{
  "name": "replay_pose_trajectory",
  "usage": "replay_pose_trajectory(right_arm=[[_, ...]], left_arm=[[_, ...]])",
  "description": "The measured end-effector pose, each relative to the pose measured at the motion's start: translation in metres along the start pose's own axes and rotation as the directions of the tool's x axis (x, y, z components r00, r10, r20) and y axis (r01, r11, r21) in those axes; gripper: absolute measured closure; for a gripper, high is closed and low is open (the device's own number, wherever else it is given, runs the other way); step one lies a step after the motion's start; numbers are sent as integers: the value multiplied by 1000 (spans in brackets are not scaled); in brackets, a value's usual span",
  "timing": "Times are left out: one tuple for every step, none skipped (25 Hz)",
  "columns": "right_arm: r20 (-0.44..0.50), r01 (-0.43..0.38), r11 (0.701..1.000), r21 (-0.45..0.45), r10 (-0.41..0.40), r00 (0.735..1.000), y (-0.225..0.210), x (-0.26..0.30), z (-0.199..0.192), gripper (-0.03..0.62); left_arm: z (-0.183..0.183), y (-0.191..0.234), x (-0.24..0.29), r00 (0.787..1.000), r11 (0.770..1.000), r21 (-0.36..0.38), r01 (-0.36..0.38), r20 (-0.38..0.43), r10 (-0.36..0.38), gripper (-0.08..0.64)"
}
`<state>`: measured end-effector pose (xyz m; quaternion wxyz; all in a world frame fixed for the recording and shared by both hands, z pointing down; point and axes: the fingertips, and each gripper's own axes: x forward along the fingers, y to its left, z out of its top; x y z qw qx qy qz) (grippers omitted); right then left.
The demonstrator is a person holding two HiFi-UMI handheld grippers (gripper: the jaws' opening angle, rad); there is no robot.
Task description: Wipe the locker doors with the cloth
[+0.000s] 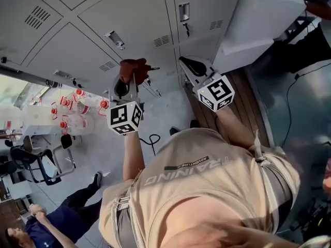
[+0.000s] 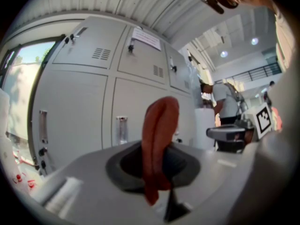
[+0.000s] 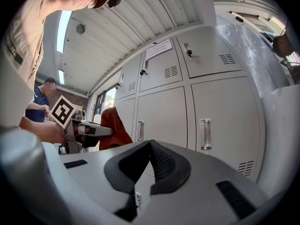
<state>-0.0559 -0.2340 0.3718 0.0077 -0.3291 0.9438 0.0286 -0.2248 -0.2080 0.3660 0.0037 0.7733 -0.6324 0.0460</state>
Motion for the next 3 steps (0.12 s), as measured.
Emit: replay_pose_trajectory(right_arm=[[1, 5, 1000, -1, -5, 1000, 2, -1, 1, 577], [3, 11, 1000, -2, -11, 1000, 3, -2, 1, 577], [4, 16, 1000, -2, -16, 1000, 5, -2, 2, 577]], left_arm=[[1, -1, 0, 1000, 1000, 7, 8, -3, -8, 489], [1, -1, -1, 1000, 1000, 13, 16, -6, -16, 489], [2, -2, -1, 1000, 1000, 20, 24, -9, -24, 489]])
